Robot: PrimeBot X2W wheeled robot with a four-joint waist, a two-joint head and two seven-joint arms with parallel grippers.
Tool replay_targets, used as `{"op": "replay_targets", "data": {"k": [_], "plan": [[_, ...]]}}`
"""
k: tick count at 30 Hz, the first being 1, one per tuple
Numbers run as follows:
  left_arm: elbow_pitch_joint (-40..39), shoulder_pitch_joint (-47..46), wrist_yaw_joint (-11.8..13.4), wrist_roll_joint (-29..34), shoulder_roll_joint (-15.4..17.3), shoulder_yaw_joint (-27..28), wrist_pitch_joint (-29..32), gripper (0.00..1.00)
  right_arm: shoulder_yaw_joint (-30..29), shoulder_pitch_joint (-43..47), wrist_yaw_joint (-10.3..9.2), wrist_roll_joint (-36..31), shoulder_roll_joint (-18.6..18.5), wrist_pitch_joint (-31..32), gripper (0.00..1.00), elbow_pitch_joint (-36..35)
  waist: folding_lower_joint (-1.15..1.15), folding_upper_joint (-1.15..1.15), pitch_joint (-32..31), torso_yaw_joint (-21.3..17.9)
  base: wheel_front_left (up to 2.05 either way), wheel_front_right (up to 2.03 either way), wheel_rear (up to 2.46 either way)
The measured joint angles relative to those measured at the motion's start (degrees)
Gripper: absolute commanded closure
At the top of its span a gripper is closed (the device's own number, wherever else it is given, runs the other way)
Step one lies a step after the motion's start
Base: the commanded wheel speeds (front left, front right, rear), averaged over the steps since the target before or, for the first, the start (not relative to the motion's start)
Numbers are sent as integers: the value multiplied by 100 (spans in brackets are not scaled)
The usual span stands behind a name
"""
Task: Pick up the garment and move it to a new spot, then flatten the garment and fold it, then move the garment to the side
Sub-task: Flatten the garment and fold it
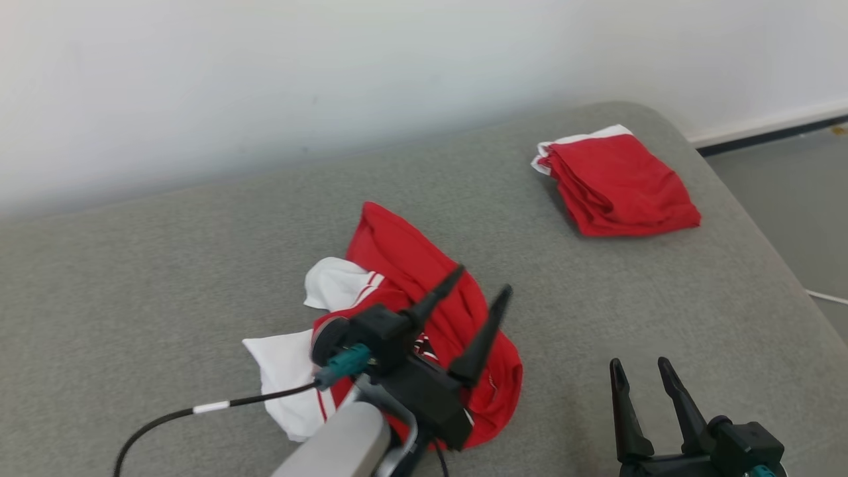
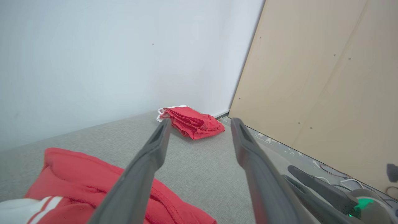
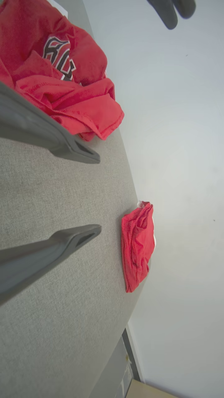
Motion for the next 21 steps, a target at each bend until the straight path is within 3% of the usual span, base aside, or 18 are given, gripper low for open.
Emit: {"op": "replay_targets", "data": {"k": [4,9,13,17,21], "plan": [[-112,186,86,175,116,598,0,0,-3,51,0,16,2,0,0,-9,0,0,-85,214,0,0,0],[167,531,165,323,604,1366,0,0,19,45,0,18,3,0,0,-32,0,0,-124,402,0,0,0],[536,802,144,313,797,1890,0,0,20,32,1,16,2,0,0,-36,0,0,-54,392,0,0,0],[1035,909,66,324,816,2096,0,0,12,8,0,15,1,0,0,-22,0,0,30,325,0,0,0],[1716,912,-27,376,750,1961,1,0,37,-62,0,11,1,0,0,-2,0,0,78,235,0,0,0]]}}
